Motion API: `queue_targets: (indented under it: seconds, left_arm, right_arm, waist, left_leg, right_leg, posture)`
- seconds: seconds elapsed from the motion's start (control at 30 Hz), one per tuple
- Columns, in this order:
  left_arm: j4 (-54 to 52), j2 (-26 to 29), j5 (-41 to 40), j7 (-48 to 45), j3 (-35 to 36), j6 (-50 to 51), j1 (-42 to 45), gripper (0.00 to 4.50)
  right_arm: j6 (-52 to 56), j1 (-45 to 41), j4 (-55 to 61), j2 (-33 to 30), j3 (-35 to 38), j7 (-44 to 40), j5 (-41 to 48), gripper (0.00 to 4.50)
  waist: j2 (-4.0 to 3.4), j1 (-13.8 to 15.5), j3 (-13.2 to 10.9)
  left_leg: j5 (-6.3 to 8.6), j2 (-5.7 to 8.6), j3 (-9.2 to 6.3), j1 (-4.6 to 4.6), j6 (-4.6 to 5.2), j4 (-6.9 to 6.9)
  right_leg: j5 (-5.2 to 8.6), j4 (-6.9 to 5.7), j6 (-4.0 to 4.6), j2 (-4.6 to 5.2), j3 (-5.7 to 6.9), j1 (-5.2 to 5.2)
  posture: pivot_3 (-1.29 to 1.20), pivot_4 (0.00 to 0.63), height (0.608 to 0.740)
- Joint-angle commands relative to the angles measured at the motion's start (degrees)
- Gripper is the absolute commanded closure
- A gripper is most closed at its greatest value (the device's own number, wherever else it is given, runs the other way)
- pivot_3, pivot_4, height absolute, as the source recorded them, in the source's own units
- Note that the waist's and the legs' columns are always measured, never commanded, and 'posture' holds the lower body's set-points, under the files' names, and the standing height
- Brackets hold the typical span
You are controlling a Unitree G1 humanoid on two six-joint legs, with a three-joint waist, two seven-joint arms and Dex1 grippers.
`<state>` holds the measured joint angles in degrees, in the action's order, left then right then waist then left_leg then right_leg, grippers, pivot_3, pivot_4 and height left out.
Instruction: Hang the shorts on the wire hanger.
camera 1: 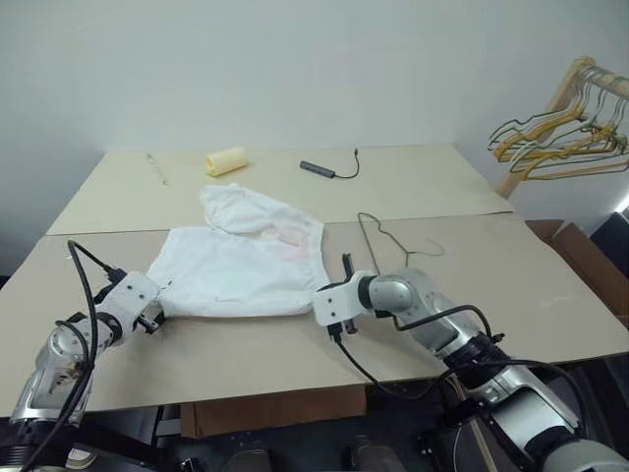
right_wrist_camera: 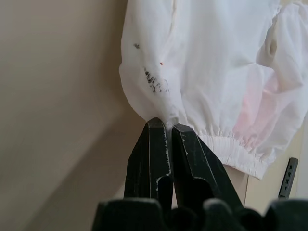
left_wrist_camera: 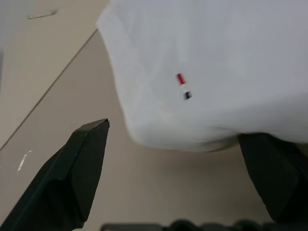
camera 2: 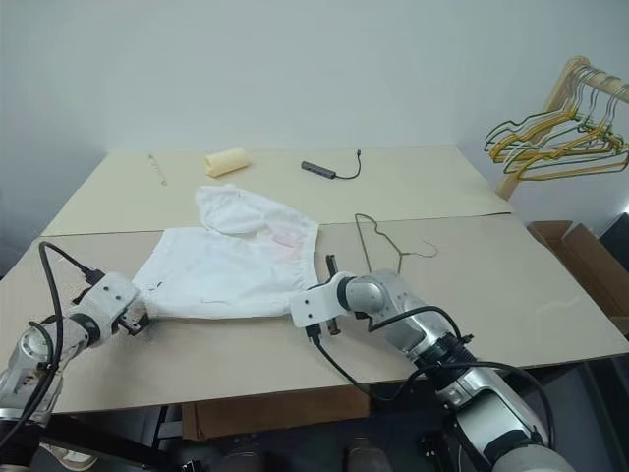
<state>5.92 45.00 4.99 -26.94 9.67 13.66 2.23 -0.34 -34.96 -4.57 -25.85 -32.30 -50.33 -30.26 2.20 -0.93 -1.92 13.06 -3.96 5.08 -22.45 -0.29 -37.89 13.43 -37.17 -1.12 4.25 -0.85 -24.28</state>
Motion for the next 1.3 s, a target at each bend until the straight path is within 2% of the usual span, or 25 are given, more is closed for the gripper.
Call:
queue_targets:
  seconds: [0.03,0.17,0.23,0.3,0.43,0.63,0.77,0.93,1.07,1.3]
  left_arm:
    - [-4.2,-0.4,-2.2,1.3,4.0,-1.2,1.9,0.0]
    - [-7.4,-4.0,-7.6,1.0,7.5,-1.6,2.7,0.0]
    - [-8.4,-1.1,-6.0,-2.4,6.8,-5.8,-0.6,0.0]
    - [-8.7,-2.7,-6.8,1.1,9.2,-4.4,0.8,0.0]
    - [-10.5,-0.6,-8.3,-0.5,11.7,-3.3,0.8,0.0]
    - [-19.4,2.5,-14.2,-11.4,11.2,-0.4,-6.4,0.0]
    - [-29.2,7.1,-20.0,-24.7,9.5,2.2,-17.2,0.0]
    - [-26.6,6.7,-13.6,-20.0,5.5,2.8,-16.9,0.0]
    - [-18.6,1.7,-4.9,-9.0,1.1,1.2,-11.0,0.0]
    - [-11.3,-3.1,2.5,0.4,-1.7,-0.3,-7.2,0.0]
  right_arm:
    - [0.3,-0.3,1.8,-0.1,2.0,0.6,0.7,4.46]
    - [0.5,-0.3,1.7,0.8,2.0,1.1,1.2,4.46]
    - [0.6,-0.3,1.7,1.0,2.1,1.5,1.0,4.46]
    - [1.1,-0.4,1.4,1.5,2.5,2.1,0.9,4.46]
    - [1.0,-0.3,1.6,1.0,2.4,1.7,0.9,4.46]
    - [1.1,0.1,2.0,0.6,2.3,1.2,0.9,4.46]
    - [1.4,0.2,2.3,0.5,2.2,1.0,0.9,4.46]
    - [1.4,0.2,2.2,0.6,2.0,1.0,0.9,4.46]
    - [1.1,0.1,2.1,0.8,1.9,0.8,1.2,4.46]
    - [1.4,0.1,2.3,0.9,2.1,0.8,1.2,4.46]
  waist:
    - [0.0,0.1,0.0]
    - [0.03,0.3,0.0]
    - [0.04,0.2,0.0]
    - [0.04,-0.1,0.0]
    - [0.06,0.0,0.0]
    - [0.04,-0.1,0.0]
    - [0.04,-0.5,0.0]
    - [-0.07,0.1,-0.1]
    - [-0.1,0.4,-0.1]
    - [0.02,0.2,0.0]
  left_leg:
    - [0.0,0.0,0.0,-0.01,-0.01,0.0]
    - [0.01,0.02,0.01,-0.01,-0.02,0.0]
    - [0.01,0.02,0.0,-0.01,-0.02,0.0]
    - [0.02,0.01,0.02,0.0,-0.03,0.02]
    - [0.01,0.0,-0.01,0.01,-0.03,0.02]
    - [0.04,0.01,0.03,-0.01,-0.06,0.02]
    - [0.07,-0.02,0.06,-0.03,-0.13,0.03]
    - [0.13,-0.04,-0.02,0.08,-0.22,0.05]
    - [0.06,-0.02,-0.05,0.16,-0.24,0.05]
    - [0.01,-0.01,-0.03,0.02,-0.17,0.05]
  right_leg:
    - [0.0,0.01,0.0,0.0,0.0,-0.01]
    - [0.0,0.04,-0.01,0.05,0.01,0.03]
    - [-0.01,0.03,-0.01,0.03,0.01,0.03]
    - [-0.01,0.04,0.0,0.02,-0.02,0.01]
    - [-0.01,0.03,0.0,0.0,0.0,0.02]
    - [0.01,0.08,-0.02,0.05,-0.01,0.02]
    - [0.05,0.08,0.01,0.05,-0.02,-0.02]
    - [0.17,0.03,-0.07,-0.02,0.03,0.02]
    - [0.25,0.01,-0.29,-0.02,0.04,0.12]
    - [0.02,0.06,0.02,-0.03,0.0,0.03]
  posture:
    - [0.04,0.0,0.74]
    - [0.04,0.0,0.74]
    - [0.04,0.0,0.74]
    - [0.04,0.0,0.74]
    - [0.05,0.0,0.74]
    - [0.05,0.0,0.74]
    - [0.04,0.0,0.74]
    - [0.05,0.0,0.74]
    - [0.06,0.0,0.74]
    - [0.05,0.0,0.74]
